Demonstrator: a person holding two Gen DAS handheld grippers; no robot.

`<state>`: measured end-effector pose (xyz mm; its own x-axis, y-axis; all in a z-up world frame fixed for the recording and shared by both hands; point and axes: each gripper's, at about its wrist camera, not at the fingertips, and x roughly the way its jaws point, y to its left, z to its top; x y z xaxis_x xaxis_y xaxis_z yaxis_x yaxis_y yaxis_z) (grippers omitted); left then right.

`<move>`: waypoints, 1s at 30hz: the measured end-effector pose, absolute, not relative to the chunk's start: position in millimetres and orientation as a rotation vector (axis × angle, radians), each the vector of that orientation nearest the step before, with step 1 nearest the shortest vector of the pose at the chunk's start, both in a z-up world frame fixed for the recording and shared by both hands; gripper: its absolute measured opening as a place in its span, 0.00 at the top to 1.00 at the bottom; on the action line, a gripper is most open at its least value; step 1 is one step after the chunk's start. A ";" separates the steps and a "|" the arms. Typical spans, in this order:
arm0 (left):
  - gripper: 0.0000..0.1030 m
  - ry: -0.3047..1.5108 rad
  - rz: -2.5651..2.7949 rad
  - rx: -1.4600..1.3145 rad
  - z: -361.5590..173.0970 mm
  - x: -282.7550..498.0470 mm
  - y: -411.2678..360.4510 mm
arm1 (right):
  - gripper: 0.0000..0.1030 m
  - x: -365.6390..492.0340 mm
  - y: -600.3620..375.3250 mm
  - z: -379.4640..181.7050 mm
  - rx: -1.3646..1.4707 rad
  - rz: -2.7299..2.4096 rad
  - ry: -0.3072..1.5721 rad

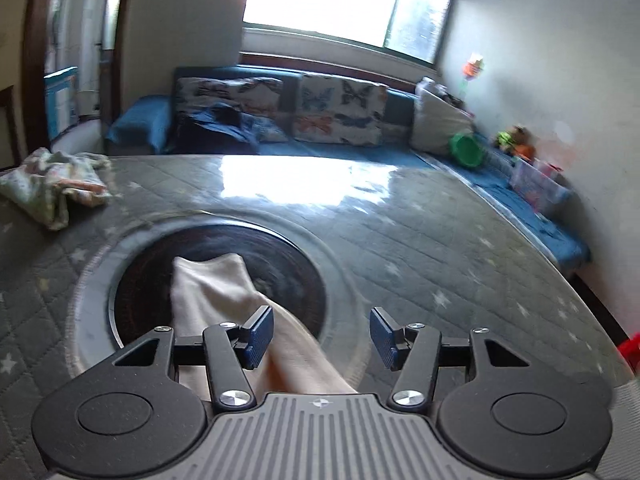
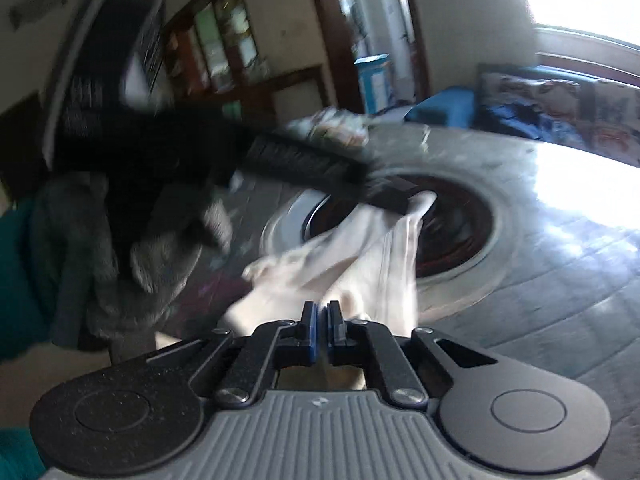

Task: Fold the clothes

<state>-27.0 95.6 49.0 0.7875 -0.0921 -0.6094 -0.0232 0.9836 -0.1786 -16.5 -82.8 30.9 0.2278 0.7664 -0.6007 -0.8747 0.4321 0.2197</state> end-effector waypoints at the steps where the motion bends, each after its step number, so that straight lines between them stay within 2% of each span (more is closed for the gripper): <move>1: 0.46 0.674 -0.044 -0.178 44.0 -28.6 95.8 | 0.96 -18.1 -79.3 27.1 -0.188 1.141 0.715; 5: 0.52 0.750 -0.050 -0.209 19.4 -32.8 103.1 | 0.91 -18.5 -78.9 27.3 -0.170 1.144 0.719; 11: 0.52 0.774 -0.025 -0.280 4.3 -37.3 120.3 | 0.88 -13.0 -98.0 38.7 -0.112 1.118 0.726; 13: 0.52 0.766 -0.027 -0.283 4.4 -38.7 120.5 | 0.80 -9.0 -108.5 41.4 -0.079 1.083 0.731; 15: 0.52 0.760 -0.027 -0.285 5.0 -39.1 120.0 | 0.67 2.6 -117.4 38.9 -0.038 1.020 0.760; 20: 0.52 0.757 -0.028 -0.289 2.5 -42.6 121.1 | 0.66 31.1 -129.7 16.1 0.147 0.978 0.913; 24: 0.51 0.761 -0.020 -0.292 1.3 -45.0 125.3 | 0.66 44.6 -146.6 8.8 0.322 1.015 0.951; 30: 0.50 0.765 -0.014 -0.301 -2.0 -48.2 127.5 | 0.66 48.1 -148.8 5.9 0.251 0.944 0.942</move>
<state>-48.2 127.5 -2.0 0.7234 -0.1208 -0.6798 -0.0966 0.9572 -0.2730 48.1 -148.8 5.9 0.2393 0.7810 -0.5769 -0.5784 0.5919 0.5614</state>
